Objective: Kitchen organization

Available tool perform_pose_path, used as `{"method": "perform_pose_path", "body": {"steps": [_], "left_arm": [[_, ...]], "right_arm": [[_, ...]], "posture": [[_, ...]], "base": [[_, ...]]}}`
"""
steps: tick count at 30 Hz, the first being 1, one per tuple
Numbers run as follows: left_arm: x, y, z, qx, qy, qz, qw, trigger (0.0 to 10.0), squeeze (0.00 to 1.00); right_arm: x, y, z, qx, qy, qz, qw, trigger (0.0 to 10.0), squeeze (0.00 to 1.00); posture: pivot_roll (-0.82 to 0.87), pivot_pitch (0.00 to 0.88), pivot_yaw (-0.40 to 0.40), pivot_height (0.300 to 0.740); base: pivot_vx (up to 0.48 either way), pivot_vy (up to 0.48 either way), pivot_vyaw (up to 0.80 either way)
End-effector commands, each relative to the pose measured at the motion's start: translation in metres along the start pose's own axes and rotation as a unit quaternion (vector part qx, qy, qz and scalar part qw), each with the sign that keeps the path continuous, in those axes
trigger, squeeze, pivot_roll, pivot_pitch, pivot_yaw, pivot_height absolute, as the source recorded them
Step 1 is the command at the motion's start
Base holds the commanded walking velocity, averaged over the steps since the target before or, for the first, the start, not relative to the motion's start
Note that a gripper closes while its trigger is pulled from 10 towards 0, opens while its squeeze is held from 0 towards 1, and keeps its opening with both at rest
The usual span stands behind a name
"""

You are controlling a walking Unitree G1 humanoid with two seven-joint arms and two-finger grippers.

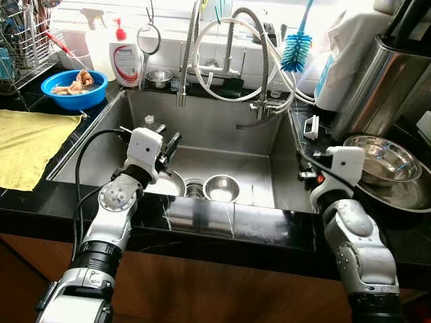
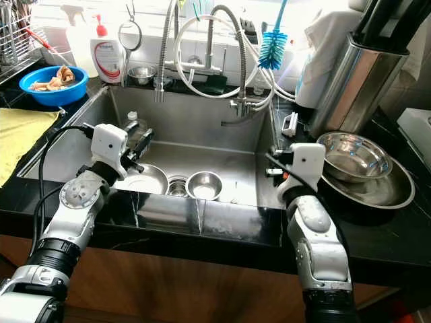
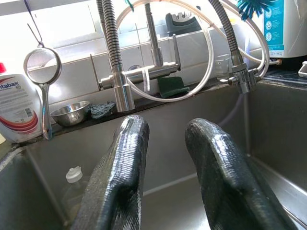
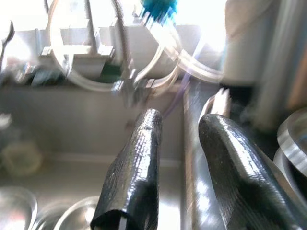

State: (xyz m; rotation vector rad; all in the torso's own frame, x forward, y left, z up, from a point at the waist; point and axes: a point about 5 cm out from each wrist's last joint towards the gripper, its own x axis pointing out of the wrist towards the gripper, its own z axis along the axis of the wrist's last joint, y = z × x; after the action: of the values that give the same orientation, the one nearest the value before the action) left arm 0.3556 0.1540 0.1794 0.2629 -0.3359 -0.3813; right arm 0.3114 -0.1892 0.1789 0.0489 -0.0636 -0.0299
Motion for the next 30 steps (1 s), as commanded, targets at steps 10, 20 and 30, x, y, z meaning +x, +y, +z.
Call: {"method": "perform_pose_path", "body": {"steps": [10,20,30], "left_arm": [[0.0,-0.003,-0.002,0.005,0.004,-0.01,1.0,10.0,0.0],[-0.001,-0.003,-0.002,0.007,0.004,-0.013,1.0,10.0,0.0],[-0.001,-0.003,-0.003,0.008,0.004,-0.018,1.0,10.0,0.0]], "right_arm": [[-0.008,-0.047,0.019,0.042,-0.04,-0.174,0.983,10.0,1.0],[-0.017,-0.076,0.011,0.109,-0.018,-0.275,0.955,10.0,0.0],[-0.022,-0.092,0.009,0.151,-0.009,-0.326,0.933,10.0,0.0]], "posture": [[0.11,0.0,-0.063,0.74],[0.11,0.0,-0.06,0.74],[0.12,0.0,-0.062,0.74]], "base": [[0.0,0.0,0.0],[0.0,0.0,0.0],[0.0,0.0,0.0]]}}
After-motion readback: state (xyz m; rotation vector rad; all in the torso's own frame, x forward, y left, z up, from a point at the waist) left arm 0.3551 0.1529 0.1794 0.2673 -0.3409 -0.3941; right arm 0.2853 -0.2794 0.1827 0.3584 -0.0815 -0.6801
